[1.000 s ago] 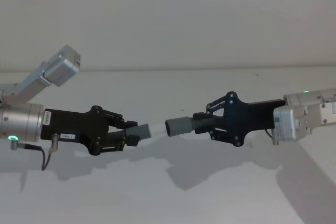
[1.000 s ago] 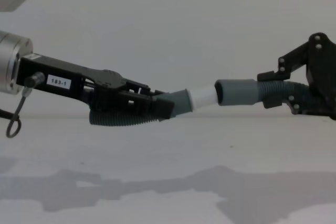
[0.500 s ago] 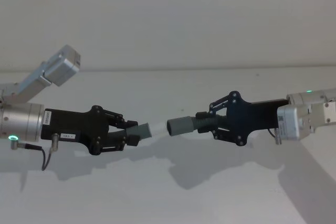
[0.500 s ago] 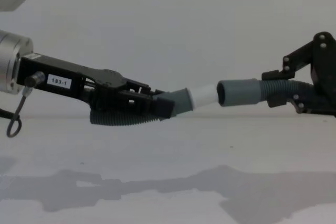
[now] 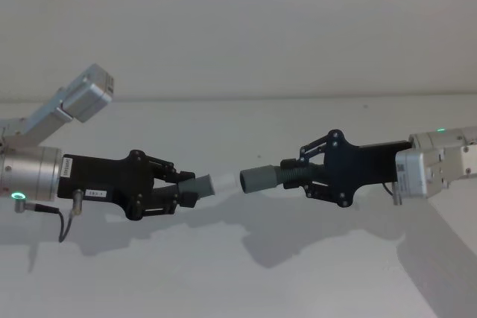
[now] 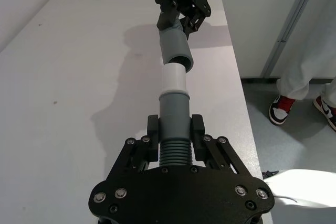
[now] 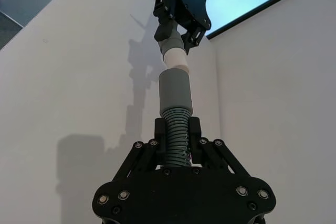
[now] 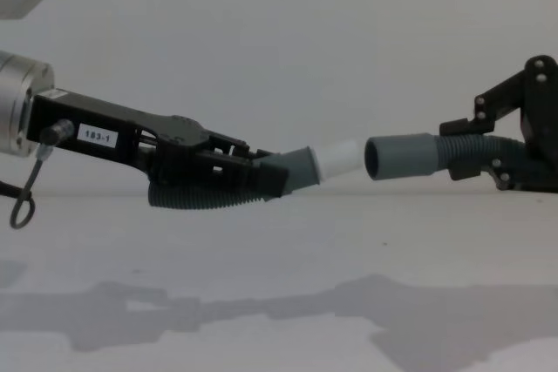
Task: Use both hands to pick up one end of the pipe from the table, align the ends, and insert them.
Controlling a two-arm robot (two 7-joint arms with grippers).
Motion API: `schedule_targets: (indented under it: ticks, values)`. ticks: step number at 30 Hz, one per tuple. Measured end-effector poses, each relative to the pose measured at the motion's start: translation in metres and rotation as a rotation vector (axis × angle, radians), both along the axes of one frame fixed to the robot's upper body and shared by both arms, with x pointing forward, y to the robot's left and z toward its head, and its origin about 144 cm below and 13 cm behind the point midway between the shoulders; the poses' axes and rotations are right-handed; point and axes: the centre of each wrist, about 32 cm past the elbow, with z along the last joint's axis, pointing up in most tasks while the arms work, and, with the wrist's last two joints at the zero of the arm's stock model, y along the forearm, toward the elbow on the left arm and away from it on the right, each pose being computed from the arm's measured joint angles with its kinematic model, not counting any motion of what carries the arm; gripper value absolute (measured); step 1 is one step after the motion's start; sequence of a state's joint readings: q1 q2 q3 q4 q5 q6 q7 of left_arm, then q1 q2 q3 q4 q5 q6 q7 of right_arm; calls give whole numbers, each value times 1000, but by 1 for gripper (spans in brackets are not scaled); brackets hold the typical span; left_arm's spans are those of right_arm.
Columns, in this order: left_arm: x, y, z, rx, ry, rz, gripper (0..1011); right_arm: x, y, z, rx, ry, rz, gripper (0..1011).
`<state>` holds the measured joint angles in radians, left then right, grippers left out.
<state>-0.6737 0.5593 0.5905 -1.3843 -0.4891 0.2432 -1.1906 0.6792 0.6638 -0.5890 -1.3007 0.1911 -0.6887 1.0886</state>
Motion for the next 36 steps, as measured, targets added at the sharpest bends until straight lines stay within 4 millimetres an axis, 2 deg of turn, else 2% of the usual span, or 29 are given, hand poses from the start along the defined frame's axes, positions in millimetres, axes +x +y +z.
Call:
schedule_targets:
  ticks: [36]
  values:
    - [0, 0, 0, 2, 0, 1, 327, 5, 6, -4, 14, -3, 2, 226]
